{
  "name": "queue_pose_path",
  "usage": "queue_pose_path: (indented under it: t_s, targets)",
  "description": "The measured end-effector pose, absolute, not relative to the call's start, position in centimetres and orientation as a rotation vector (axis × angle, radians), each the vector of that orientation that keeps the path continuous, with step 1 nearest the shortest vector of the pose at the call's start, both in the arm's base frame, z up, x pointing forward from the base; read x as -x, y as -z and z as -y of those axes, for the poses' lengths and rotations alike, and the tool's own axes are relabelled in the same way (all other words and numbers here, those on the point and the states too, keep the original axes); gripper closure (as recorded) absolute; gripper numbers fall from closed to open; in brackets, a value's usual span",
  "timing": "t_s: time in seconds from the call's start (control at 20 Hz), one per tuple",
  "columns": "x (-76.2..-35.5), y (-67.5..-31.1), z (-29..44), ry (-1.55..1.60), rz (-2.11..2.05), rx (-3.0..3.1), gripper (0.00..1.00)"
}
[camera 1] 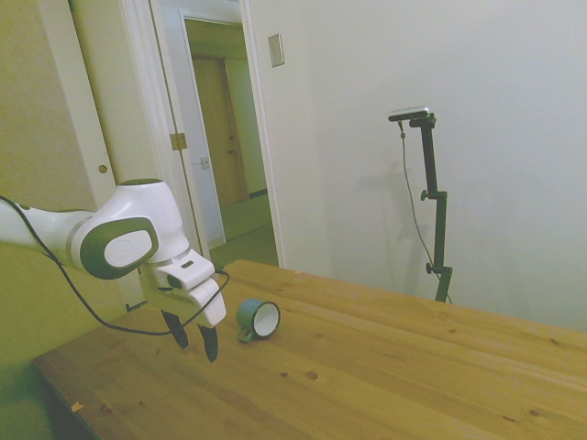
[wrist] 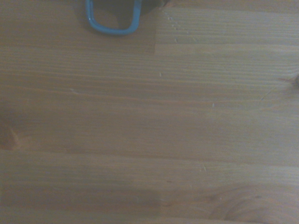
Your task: Flip the mug upright
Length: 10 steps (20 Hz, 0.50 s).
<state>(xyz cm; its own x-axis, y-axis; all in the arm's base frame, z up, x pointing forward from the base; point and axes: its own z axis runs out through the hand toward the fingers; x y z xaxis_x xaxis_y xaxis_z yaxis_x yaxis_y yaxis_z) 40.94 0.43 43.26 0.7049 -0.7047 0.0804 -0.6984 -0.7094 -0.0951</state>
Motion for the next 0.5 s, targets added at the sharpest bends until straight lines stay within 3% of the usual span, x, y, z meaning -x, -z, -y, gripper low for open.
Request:
queue_pose_path:
  t_s: [0.25, 0.5]
  targets:
    - [-42.1, -44.4, 1.4, 0.224, -1.207, 2.813, 0.0]
    - [-47.8, -47.5, 6.6, 0.291, -1.228, 2.728, 0.0]
